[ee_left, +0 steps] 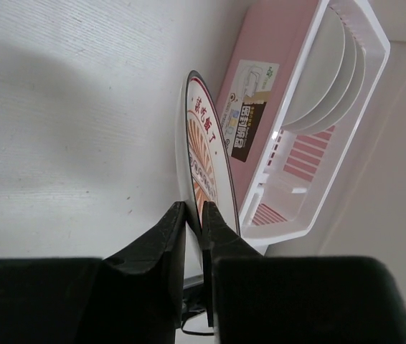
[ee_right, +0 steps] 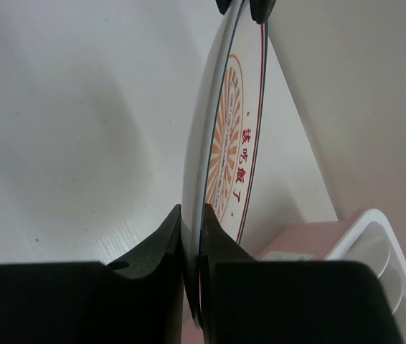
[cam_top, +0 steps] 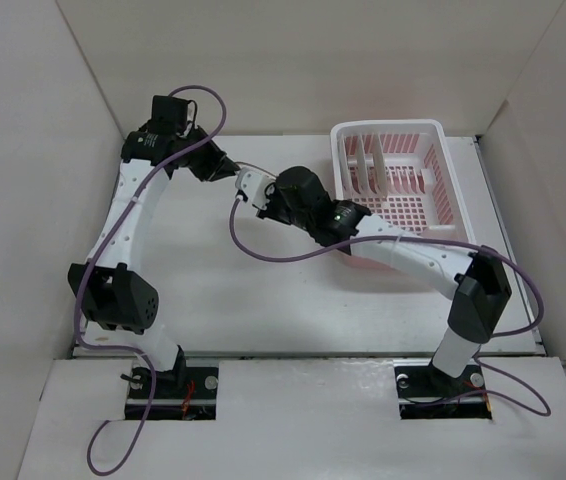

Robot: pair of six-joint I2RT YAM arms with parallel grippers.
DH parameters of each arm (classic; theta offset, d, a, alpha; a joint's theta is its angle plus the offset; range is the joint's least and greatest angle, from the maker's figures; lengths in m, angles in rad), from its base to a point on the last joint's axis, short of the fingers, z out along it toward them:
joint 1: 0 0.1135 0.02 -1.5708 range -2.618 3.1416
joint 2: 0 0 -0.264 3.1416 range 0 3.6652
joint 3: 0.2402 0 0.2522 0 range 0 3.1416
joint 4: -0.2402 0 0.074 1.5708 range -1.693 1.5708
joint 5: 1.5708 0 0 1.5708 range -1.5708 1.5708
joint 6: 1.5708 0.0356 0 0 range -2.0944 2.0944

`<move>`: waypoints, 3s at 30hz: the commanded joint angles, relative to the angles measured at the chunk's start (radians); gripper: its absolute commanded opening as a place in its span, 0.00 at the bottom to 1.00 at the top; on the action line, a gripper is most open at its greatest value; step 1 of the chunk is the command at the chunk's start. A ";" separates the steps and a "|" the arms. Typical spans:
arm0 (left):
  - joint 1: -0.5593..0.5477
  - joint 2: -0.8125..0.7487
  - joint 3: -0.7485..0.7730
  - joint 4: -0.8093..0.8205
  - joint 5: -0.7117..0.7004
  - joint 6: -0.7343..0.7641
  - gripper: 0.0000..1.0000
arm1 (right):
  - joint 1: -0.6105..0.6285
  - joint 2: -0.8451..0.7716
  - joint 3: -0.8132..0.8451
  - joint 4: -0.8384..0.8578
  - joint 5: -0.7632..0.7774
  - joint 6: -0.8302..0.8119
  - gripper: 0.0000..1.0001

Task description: Load the plates into the dish rack

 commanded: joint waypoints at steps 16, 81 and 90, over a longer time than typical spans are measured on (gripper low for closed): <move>0.047 -0.220 -0.159 0.373 -0.202 0.105 1.00 | -0.063 -0.178 -0.010 0.137 -0.005 0.318 0.00; 0.065 -0.142 -0.484 0.403 -0.290 0.244 1.00 | -0.923 0.079 -0.041 0.100 -0.490 0.593 0.07; 0.065 -0.124 -0.475 0.403 -0.290 0.244 1.00 | -0.913 0.079 -0.021 0.091 -0.480 0.612 0.52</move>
